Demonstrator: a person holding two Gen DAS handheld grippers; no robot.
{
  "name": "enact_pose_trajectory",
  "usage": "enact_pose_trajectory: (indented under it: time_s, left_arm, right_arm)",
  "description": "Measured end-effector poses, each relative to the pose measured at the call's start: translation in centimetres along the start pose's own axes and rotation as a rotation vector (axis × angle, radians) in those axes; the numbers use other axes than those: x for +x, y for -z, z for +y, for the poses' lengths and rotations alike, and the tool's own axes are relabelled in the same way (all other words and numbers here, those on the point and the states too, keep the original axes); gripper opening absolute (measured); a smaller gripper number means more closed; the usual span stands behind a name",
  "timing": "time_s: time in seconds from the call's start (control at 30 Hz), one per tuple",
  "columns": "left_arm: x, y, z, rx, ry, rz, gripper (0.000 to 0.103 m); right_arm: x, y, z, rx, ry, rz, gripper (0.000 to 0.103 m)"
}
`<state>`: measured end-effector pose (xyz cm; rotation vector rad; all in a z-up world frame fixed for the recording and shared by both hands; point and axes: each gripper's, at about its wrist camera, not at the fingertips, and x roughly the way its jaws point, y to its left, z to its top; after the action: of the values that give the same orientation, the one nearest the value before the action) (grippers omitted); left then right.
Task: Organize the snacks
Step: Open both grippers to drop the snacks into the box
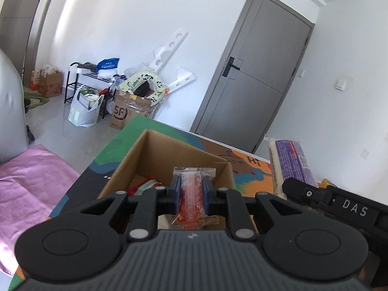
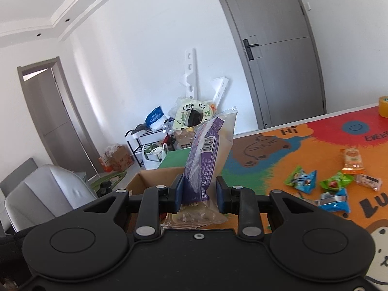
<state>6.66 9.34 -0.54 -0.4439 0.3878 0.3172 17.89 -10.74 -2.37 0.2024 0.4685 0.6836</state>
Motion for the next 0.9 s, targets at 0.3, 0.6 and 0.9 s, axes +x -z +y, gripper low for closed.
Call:
enact_pose_trajectory:
  time_s: [0.3, 0.6, 0.9]
  left_arm:
    - [0.8, 0.1, 2.3, -0.044, -0.029, 0.038, 0.017]
    - [0.1, -0.4, 2.4, -0.045, -0.054, 0.021, 0.02]
    - [-0.3, -0.8, 2.4, -0.049, -0.055, 0.016, 0.024]
  right_arm:
    - [2.1, 0.6, 2.7, -0.037, -0.028, 0.054, 0.028]
    - [2.5, 1.2, 3.5, -0.047, -0.047, 0.082, 0.028]
    - [1.1, 0.7, 3.4, -0.049, -0.06, 0.054, 0.052]
